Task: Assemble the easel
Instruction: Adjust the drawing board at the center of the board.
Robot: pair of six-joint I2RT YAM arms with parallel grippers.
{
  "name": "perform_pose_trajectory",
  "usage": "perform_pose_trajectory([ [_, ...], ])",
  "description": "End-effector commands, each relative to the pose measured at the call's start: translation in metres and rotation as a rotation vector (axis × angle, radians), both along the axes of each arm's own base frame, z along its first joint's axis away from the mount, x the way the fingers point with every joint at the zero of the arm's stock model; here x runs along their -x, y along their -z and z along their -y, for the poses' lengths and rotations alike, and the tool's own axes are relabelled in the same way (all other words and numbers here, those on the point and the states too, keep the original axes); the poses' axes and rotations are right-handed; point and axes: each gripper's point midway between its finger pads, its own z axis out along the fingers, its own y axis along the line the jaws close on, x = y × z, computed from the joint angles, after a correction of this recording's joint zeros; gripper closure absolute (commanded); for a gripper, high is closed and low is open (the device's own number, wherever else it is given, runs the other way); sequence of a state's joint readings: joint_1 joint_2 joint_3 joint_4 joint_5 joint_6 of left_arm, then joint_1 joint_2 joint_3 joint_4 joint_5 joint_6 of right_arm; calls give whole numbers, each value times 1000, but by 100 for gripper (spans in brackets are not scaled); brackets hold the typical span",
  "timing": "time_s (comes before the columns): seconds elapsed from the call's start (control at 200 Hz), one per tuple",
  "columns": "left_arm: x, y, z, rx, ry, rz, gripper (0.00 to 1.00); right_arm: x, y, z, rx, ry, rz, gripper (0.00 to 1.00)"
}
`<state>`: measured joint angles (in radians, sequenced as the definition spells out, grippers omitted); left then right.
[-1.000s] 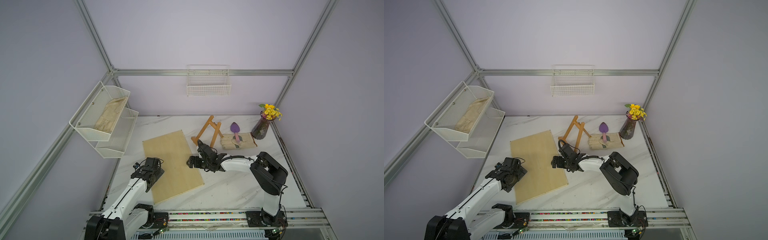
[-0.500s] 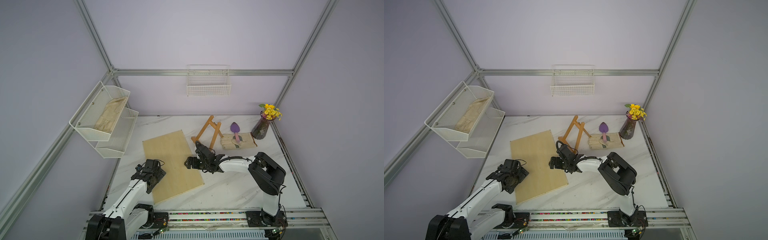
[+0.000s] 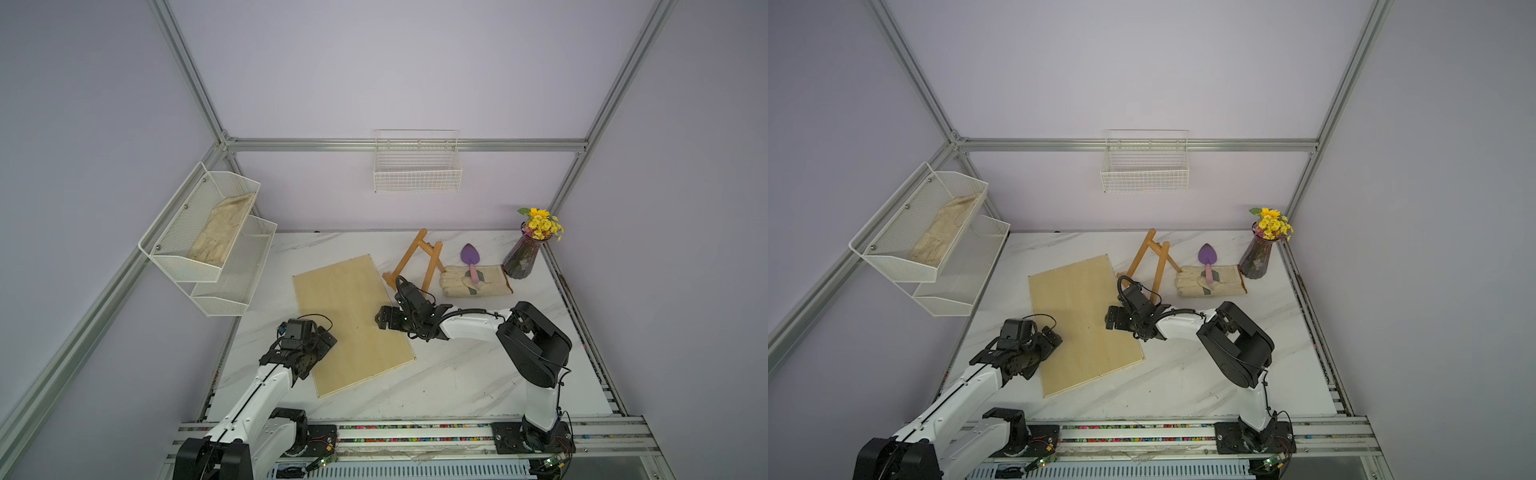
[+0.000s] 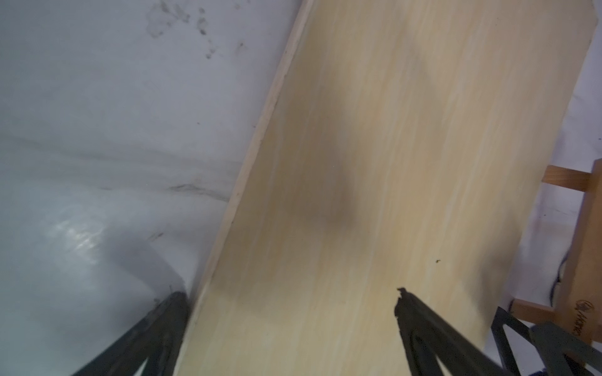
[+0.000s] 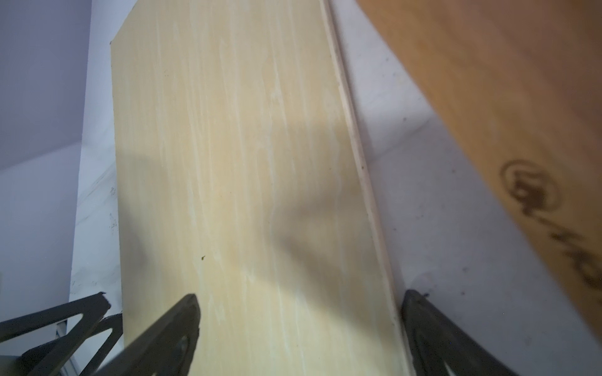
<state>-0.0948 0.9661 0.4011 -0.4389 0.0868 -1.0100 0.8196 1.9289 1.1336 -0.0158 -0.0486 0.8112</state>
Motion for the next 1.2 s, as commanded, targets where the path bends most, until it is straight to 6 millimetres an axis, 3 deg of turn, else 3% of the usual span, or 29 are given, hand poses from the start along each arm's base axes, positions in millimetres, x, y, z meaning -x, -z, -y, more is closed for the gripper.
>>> perform_pose_trajectory([
  [0.0, -22, -55, 85, 408, 294, 226, 2, 68, 46, -17, 2, -148, -250, 3],
  [0.345, -30, -84, 101, 464, 390, 328, 5, 70, 45, -13, 12, -141, -256, 3],
  [0.695, -29, -78, 102, 463, 387, 308, 6, 71, 43, -14, -1, -141, -257, 3],
  [0.795, -30, -90, 109, 490, 421, 337, 7, 70, 37, -18, -19, -151, -256, 3],
  [1.195, -26, -137, 126, 535, 515, 441, 12, 74, 43, -16, -19, -142, -276, 3],
])
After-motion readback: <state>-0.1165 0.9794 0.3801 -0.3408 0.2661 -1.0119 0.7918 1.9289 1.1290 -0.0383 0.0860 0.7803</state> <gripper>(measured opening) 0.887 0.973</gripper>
